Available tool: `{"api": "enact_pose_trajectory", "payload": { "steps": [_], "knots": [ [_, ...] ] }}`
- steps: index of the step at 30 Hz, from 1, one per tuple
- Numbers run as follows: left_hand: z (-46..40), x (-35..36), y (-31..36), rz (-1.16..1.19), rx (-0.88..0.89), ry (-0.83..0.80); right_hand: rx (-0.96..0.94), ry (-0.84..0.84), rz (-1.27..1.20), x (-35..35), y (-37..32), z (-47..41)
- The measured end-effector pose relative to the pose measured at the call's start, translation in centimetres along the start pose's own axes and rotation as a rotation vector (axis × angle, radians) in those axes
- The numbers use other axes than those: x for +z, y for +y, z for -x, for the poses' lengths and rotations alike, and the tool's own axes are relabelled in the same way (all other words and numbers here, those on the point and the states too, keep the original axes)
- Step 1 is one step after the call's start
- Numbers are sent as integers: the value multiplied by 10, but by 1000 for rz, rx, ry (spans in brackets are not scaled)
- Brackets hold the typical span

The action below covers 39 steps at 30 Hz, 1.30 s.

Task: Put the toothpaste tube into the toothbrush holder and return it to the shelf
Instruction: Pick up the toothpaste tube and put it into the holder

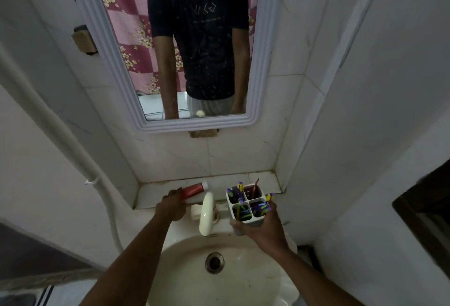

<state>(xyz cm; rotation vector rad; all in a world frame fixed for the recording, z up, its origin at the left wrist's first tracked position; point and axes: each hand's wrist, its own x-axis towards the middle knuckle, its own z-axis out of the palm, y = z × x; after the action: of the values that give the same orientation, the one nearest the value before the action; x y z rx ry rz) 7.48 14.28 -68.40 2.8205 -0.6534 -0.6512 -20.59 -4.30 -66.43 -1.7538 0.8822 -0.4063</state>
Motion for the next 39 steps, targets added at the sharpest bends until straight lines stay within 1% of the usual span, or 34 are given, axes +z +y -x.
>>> {"api": "enact_pose_trajectory", "payload": {
  "steps": [3,5,7,11,14,18,19,21,24,27,30,32,35,37,39],
  "knots": [
    [2,2,3,-141,-7,44,-2,14,-2,2,0,-1],
    [3,0,5,-158,-35,36,0,14,-7,4,-1,-1],
    [1,1,5,-93,-60,19,8,22,-13,5,-5,-2],
    [1,6,8,149,-136,-11,4,28,-16,8,-6,-2],
    [-2,9,7,223,-163,-20,16,33,-10,9,-4,-2],
    [2,0,16,317,-165,58,30,29,5,7,-2,-3],
    [7,-5,20,311,-147,115,29,29,6,7,-2,-4],
    [18,-17,28,308,-83,291,29,27,12,6,-3,-4],
    [44,-36,41,334,99,543,28,19,11,5,-4,-5],
    [74,-59,63,415,229,761,30,19,25,5,-3,-6],
    [109,-84,91,490,340,918,34,9,31,4,-4,-5],
    [127,-93,108,547,452,935,38,4,24,3,-5,-4],
    [141,-89,129,686,613,839,24,-25,10,5,3,-11],
    [144,-76,138,718,638,779,32,-28,19,2,2,-13],
    [144,-64,143,710,621,716,27,-40,34,-2,-4,-9]
  ]
}}
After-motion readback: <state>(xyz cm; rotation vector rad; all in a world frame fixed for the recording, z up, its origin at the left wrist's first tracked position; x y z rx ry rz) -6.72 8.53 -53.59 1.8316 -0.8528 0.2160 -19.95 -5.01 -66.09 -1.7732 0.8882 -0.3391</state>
